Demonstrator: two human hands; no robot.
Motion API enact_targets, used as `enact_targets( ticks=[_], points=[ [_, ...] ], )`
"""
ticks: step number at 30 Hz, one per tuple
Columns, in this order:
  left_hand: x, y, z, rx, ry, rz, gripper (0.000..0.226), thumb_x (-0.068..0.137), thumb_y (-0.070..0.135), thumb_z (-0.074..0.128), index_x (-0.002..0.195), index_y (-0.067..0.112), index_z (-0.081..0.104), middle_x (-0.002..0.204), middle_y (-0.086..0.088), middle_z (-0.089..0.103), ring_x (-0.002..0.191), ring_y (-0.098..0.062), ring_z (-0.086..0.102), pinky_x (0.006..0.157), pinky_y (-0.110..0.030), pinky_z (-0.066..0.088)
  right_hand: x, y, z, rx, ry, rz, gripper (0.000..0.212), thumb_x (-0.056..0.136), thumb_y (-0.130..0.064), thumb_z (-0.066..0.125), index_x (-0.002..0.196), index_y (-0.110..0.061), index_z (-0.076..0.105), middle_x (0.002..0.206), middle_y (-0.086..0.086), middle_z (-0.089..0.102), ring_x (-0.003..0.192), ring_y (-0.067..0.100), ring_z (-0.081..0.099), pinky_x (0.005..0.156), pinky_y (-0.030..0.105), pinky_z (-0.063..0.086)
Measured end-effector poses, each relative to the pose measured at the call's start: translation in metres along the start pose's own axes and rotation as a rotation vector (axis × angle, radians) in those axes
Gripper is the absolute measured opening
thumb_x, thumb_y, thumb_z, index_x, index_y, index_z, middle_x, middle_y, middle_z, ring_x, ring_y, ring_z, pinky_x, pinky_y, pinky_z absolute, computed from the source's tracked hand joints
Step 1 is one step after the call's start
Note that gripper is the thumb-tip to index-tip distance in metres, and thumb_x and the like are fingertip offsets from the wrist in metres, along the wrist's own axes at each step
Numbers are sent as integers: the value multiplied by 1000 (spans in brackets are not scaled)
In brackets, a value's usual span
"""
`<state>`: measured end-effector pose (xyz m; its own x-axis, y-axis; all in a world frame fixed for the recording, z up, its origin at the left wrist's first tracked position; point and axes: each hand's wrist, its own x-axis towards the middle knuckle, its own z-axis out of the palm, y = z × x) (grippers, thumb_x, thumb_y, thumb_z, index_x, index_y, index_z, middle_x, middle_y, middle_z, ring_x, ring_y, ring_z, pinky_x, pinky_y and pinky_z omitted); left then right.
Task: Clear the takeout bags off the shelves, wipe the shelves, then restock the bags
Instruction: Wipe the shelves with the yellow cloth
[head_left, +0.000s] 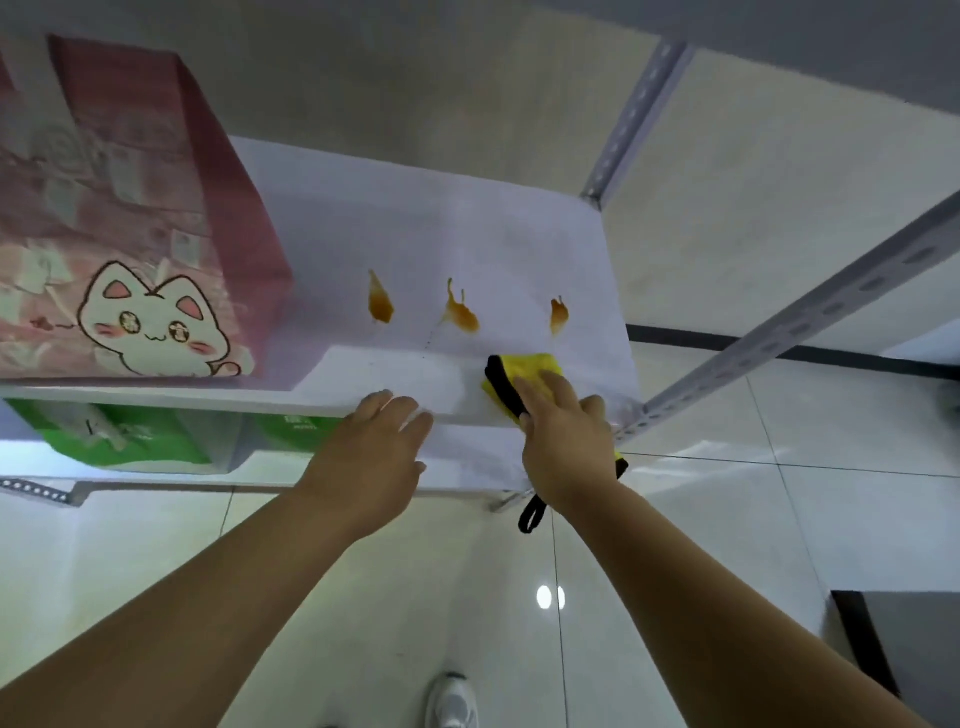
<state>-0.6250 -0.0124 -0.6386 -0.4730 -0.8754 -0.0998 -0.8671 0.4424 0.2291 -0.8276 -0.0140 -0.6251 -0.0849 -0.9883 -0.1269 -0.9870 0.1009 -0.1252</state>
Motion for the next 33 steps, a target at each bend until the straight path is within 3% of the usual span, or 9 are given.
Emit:
enact_targets(
  ticks=[3, 8, 12, 17, 21, 24, 27, 30, 33],
  points=[
    [21, 3, 22, 48, 52, 73, 58, 52, 13, 88, 106, 1, 68, 108, -14, 68, 104, -40, 63, 77, -49, 56, 8, 3, 17, -83, -49, -32, 61, 88, -9, 44, 142, -33, 30, 151, -6, 24, 102, 32, 38, 81, 37, 38],
    [45, 11, 23, 62, 66, 106, 45, 49, -1, 78, 92, 9, 70, 88, -4, 68, 74, -24, 66, 59, -28, 53, 45, 13, 15, -60, -61, 139, 58, 92, -13, 38, 145, -33, 23, 153, -5, 18, 109, 36, 34, 85, 38, 37],
    [57, 8, 17, 108, 34, 88, 49, 79, -4, 49, 123, 16, 55, 114, -2, 55, 99, -25, 57, 64, -29, 38, 87, 21, 7, 83, -68, 319, 58, 91, -10, 33, 144, -33, 23, 154, -7, 13, 119, 37, 27, 87, 39, 38],
    [64, 5, 5, 157, -41, 124, 54, 85, -1, 44, 134, 21, 44, 119, -1, 50, 103, -24, 54, 65, -31, 34, 129, 33, 6, 123, 24, 330, 48, 93, -15, 33, 138, -29, 33, 146, -1, 29, 120, 41, 27, 87, 40, 34],
    [59, -2, 6, 186, 65, 176, 54, 56, 2, 72, 106, 23, 69, 86, 2, 64, 69, -19, 64, 48, -25, 31, 159, 38, -1, 196, -9, 268, 44, 95, -21, 31, 136, -37, 37, 148, -7, 27, 125, 35, 24, 89, 41, 35],
    [62, -4, 19, 138, 68, 176, 54, 51, -1, 74, 101, 19, 70, 81, 2, 64, 64, -20, 64, 44, -25, 35, 149, 41, -2, 156, -23, 147, 45, 97, -26, 34, 140, -41, 33, 154, -14, 20, 130, 31, 23, 99, 39, 33],
    [60, -2, 18, 189, 133, 163, 57, 24, -5, 78, 76, 19, 74, 58, 4, 58, 40, -17, 55, 30, -21, 33, 114, 41, 8, 94, 14, -42, 44, 97, -27, 37, 139, -40, 36, 153, -14, 26, 120, 32, 30, 97, 40, 36],
    [59, -3, 28, 156, 160, 164, 60, 20, -8, 76, 74, 18, 74, 58, 4, 59, 39, -18, 54, 28, -22, 36, 78, 45, 20, 52, 60, -124, 43, 97, -27, 38, 139, -37, 37, 151, -14, 28, 111, 31, 35, 92, 38, 40],
    [60, -3, 29, 144, 166, 163, 59, 20, -9, 76, 73, 18, 74, 58, 5, 59, 40, -17, 55, 28, -21, 37, 82, 51, 18, 63, 39, -56, 42, 97, -23, 37, 137, -34, 39, 150, -15, 29, 112, 31, 34, 91, 40, 40]
  ],
)
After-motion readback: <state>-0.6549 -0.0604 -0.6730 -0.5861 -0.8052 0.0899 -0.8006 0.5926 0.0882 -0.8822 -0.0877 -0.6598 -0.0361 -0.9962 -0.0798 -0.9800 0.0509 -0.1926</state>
